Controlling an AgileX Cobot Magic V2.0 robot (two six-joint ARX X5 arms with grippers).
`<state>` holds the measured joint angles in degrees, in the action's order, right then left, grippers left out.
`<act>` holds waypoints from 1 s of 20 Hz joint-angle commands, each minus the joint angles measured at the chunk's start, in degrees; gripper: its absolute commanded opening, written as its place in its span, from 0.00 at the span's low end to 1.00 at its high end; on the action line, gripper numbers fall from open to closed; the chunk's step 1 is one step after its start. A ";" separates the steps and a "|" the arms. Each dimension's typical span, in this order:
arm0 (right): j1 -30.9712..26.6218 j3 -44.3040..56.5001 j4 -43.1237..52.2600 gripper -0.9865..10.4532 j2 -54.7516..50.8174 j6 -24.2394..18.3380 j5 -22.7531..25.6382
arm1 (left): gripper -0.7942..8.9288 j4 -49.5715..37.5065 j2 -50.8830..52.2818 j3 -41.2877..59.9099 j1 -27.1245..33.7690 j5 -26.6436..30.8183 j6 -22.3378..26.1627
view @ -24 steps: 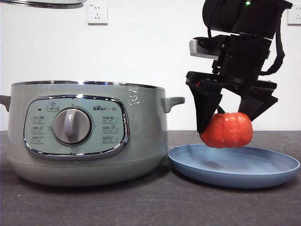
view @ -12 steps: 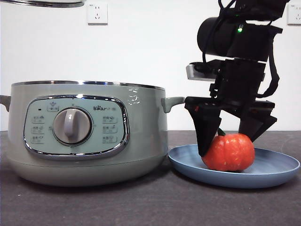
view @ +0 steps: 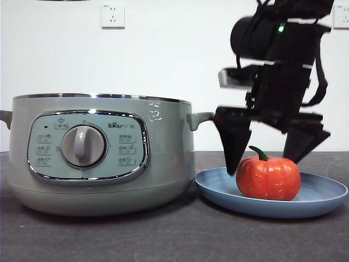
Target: Take the pumpkin out from the steamer,put the pumpkin in the blue plate,close the lid
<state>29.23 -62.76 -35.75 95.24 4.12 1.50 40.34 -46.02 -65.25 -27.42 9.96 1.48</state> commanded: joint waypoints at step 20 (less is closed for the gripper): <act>-5.75 0.46 -4.42 0.58 -38.36 0.50 0.57 | 0.08 -14.14 -28.04 -0.50 -1.16 -14.80 -0.44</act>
<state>23.51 -62.76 -40.38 56.88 4.12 1.78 28.47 -74.43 -65.25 -28.42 -4.69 1.43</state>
